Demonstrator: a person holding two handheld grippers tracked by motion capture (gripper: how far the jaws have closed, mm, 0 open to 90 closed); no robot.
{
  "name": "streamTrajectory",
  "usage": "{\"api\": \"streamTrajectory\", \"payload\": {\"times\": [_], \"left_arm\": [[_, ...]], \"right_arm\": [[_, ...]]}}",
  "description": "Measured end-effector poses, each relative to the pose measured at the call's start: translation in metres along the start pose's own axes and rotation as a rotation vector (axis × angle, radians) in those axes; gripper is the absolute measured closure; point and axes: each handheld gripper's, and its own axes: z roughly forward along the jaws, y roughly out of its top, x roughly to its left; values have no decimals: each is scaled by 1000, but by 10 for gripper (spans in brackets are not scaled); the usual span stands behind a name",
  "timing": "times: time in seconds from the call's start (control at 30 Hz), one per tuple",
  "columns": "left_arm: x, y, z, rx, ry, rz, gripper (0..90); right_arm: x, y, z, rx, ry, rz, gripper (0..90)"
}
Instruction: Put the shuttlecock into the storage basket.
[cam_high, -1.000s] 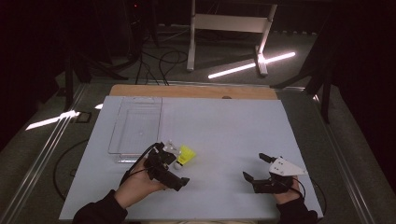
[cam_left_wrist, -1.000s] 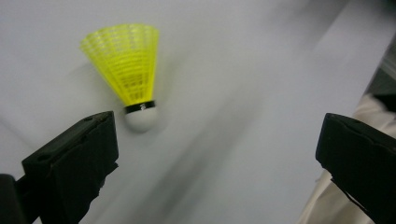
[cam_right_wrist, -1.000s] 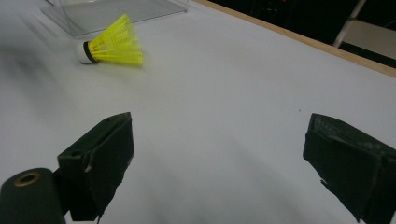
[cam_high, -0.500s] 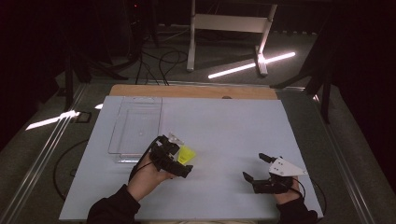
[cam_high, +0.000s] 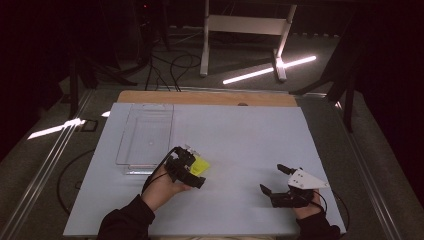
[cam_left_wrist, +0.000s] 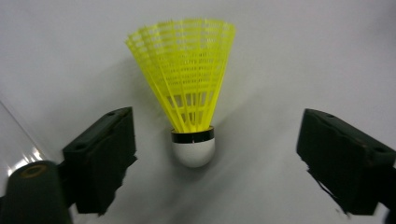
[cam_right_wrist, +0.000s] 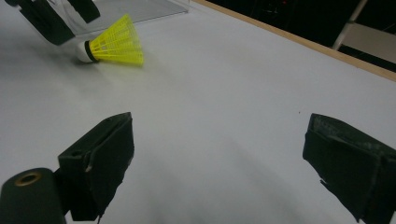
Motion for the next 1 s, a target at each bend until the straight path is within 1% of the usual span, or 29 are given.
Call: {"api": "streamTrajectory", "payload": {"times": [0.07,0.1,0.13,0.17,0.23,0.27,0.3,0.33,0.4,0.43,0.5,0.53,0.57,0.63,0.67,0.7,0.73,0.77,0.83,0.9,0.97,1.0], "left_arm": [[0,0,3,14,-1,3,172],[0,0,5,17,1,8,200],[1,-1,6,25,-6,15,242],[3,-1,6,29,-5,10,248],[4,-2,7,33,16,6,294],[5,-2,8,38,9,-2,296],[5,-2,8,44,5,-2,308],[6,-2,8,47,9,-5,316],[6,-2,8,56,-4,-11,360],[6,-2,8,59,-2,-15,362],[7,-2,10,75,-16,-16,393],[6,-2,11,82,-4,-17,396],[6,-2,12,95,5,-10,421],[7,-2,12,100,-3,-18,432],[7,-2,13,111,1,-12,463],[7,-2,13,110,-1,-18,464],[8,-1,14,118,-9,-17,490],[7,-1,15,129,-8,-11,519],[7,0,17,144,-12,-10,537],[7,1,19,154,-11,-11,554],[7,2,20,170,6,0,573],[7,3,21,173,1,-4,573]], "right_arm": [[0,0,0,1,-1,2,89],[0,0,0,1,-2,2,89],[0,0,0,2,-4,2,89],[0,0,0,4,-5,2,89],[0,0,0,4,-6,1,89],[0,0,0,3,-6,0,89],[0,0,1,3,-6,-1,89],[0,0,1,2,-6,-1,89],[0,0,1,3,-7,-3,89],[0,0,1,3,-7,-2,89],[0,0,1,5,-8,-3,89],[0,0,1,7,-9,-5,89],[1,0,1,7,-8,-4,89],[1,0,1,7,-10,-7,89],[1,0,1,6,-8,-6,89],[1,0,1,7,-9,-6,89],[1,0,1,8,-10,-6,89],[1,0,1,8,-9,-4,89],[0,0,1,9,-10,-6,89],[1,0,1,9,-9,-5,89],[1,0,1,10,-10,-3,89],[1,0,1,10,-11,-6,89]]}}
